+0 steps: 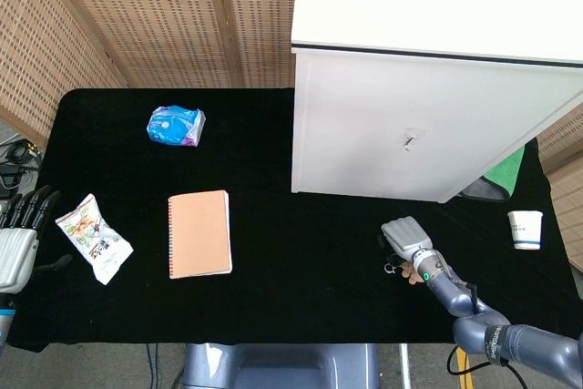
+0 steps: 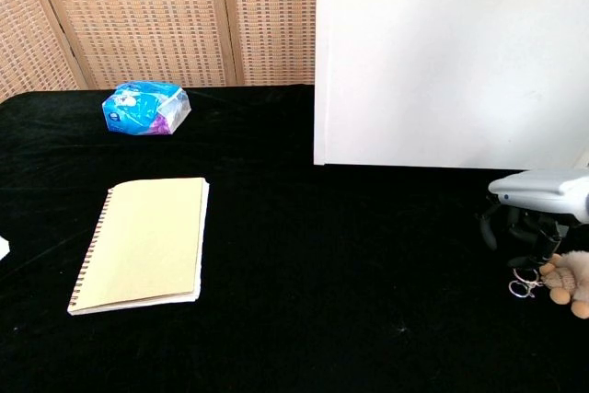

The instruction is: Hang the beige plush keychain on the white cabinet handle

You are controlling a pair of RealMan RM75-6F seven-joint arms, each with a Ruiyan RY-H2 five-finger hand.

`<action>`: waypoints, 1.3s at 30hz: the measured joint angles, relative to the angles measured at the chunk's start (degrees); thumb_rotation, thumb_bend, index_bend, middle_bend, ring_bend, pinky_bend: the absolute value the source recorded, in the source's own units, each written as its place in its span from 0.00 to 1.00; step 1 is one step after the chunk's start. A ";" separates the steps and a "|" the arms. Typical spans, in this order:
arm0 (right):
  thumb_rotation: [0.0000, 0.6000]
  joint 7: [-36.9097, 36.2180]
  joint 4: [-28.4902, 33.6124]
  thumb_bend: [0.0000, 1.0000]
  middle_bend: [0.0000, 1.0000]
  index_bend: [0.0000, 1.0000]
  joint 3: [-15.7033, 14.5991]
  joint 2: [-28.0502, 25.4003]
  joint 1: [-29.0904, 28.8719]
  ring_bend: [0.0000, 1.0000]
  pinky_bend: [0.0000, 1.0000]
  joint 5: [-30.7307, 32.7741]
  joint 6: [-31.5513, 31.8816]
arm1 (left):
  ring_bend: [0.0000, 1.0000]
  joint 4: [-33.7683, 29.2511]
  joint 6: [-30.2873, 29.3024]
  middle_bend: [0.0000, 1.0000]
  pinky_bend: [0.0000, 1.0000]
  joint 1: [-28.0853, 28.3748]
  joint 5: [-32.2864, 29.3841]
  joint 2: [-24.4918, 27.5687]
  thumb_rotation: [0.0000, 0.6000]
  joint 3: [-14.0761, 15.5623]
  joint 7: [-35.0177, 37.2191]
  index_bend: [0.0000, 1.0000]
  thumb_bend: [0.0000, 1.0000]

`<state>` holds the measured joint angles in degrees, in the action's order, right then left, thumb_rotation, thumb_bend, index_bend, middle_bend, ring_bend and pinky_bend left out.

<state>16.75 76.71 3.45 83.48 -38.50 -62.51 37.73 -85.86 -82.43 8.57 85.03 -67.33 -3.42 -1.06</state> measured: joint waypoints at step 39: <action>1.00 -0.03 -5.88 0.56 0.88 0.56 -3.80 3.06 -0.01 0.83 1.00 -1.38 0.64 | 0.00 -0.16 0.26 0.00 0.00 0.26 -0.21 0.21 1.00 0.15 0.31 0.00 0.00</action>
<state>16.72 70.83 -0.34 86.54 -38.51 -63.89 38.37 -86.03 -82.17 8.83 84.82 -67.12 -3.26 -0.75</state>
